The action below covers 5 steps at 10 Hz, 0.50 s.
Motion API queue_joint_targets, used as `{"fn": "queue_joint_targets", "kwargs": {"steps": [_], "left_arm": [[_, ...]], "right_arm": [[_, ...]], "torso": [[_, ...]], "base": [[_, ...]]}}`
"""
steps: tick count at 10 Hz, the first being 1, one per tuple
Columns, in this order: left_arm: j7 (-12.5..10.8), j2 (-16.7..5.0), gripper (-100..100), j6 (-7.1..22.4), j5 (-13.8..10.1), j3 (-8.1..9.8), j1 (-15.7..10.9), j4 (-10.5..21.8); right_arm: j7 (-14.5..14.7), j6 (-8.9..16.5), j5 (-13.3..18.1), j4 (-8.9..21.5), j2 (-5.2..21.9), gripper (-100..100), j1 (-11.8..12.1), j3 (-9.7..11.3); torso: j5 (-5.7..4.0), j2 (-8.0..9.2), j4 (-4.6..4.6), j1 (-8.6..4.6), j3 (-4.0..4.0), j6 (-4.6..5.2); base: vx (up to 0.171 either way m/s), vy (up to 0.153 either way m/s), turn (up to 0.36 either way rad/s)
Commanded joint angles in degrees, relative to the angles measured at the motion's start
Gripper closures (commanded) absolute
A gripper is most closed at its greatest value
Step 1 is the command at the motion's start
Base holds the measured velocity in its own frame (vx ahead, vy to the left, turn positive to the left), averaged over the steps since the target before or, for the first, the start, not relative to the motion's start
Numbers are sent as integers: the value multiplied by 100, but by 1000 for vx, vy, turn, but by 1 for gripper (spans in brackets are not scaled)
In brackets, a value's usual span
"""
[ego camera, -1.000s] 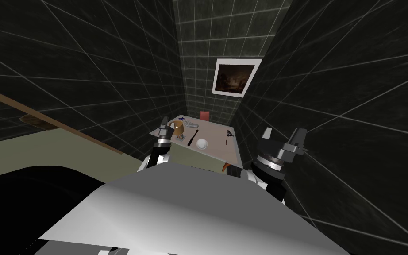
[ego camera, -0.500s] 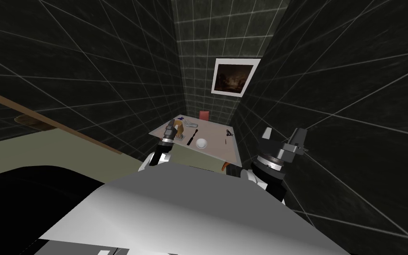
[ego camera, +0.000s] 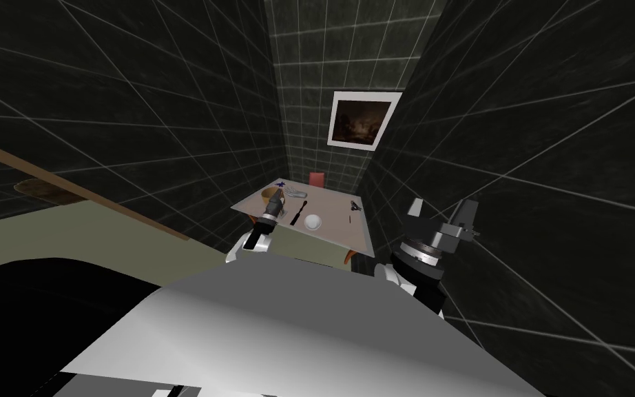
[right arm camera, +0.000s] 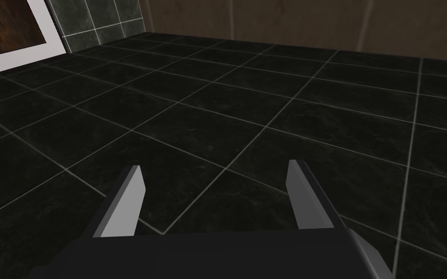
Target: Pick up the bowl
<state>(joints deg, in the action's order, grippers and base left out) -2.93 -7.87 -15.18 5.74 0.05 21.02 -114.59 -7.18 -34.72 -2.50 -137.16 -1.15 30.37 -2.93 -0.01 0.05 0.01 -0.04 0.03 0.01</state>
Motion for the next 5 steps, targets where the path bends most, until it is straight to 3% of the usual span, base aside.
{"fn": "queue_joint_targets", "kwargs": {"steps": [1, 2, 3, 5], "left_arm": [[29, -45, -100, 262, 52, -99, -231, 286], [48, -61, -100, 392, 89, -172, -378, 514], [48, -61, -100, 436, 89, -172, -378, 514], [90, -76, -100, 801, 162, -318, -675, 891]], "right_arm": [[0, 0, 0, 0, 0, 0, 0, 0], [0, 0, 0, 0, 0, 0, 0, 0], [0, 0, 0, 0, 0, 0, 0, 0], [0, 0, 0, 0, 0, 0, 0, 0]], "torso": [[0, 0, 0, 0, 0, 0], [0, 2, 0, -1, 1, 0], [0, 6, 1, -1, 3, -1], [0, 2, 0, 0, 1, 0]], "base": [[-32, -13, -33], [-38, -15, -46], [-24, -7, -9], [-26, -11, -40]]}}
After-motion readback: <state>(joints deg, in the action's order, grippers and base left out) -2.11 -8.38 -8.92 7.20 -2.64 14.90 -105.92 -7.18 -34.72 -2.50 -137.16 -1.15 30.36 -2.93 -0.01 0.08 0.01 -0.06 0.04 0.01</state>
